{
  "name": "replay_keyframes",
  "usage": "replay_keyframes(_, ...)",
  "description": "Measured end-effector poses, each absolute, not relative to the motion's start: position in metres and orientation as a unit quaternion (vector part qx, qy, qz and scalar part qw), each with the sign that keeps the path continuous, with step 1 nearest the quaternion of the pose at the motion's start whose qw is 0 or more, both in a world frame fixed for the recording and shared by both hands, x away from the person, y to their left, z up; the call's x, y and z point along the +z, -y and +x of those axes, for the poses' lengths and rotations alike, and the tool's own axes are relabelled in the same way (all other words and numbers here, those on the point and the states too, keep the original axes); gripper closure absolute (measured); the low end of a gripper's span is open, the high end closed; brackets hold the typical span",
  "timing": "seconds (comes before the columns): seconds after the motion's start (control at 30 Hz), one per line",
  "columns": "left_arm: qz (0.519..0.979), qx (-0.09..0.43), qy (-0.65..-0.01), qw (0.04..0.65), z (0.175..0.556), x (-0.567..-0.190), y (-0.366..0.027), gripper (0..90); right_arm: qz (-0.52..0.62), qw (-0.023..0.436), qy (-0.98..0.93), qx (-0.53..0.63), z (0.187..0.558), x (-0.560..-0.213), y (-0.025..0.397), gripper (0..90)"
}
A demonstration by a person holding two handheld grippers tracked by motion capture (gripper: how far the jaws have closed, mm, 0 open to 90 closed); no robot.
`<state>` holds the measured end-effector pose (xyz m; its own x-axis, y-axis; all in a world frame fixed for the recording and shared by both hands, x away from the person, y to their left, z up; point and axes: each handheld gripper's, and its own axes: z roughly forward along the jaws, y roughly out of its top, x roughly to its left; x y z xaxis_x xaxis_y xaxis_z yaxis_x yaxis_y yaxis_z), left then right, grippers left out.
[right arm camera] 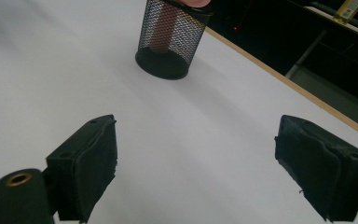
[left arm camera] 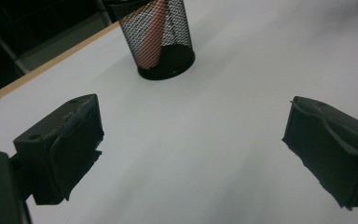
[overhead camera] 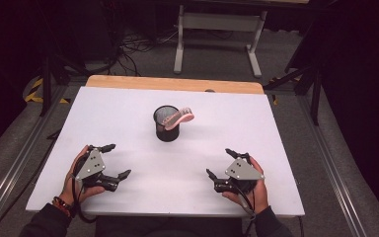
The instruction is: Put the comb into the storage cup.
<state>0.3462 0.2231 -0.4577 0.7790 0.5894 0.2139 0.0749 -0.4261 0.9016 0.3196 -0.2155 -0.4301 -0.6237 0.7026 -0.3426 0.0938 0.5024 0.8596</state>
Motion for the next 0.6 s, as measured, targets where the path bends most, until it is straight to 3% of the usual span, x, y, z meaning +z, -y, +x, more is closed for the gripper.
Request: replay_keyframes(0.6, 0.795, 0.264, -0.227, 0.496, 0.339, -0.462, -0.245, 4.5, 0.267, 0.349, -0.788, 0.431, 0.323, -0.438, 0.222, 10.2)
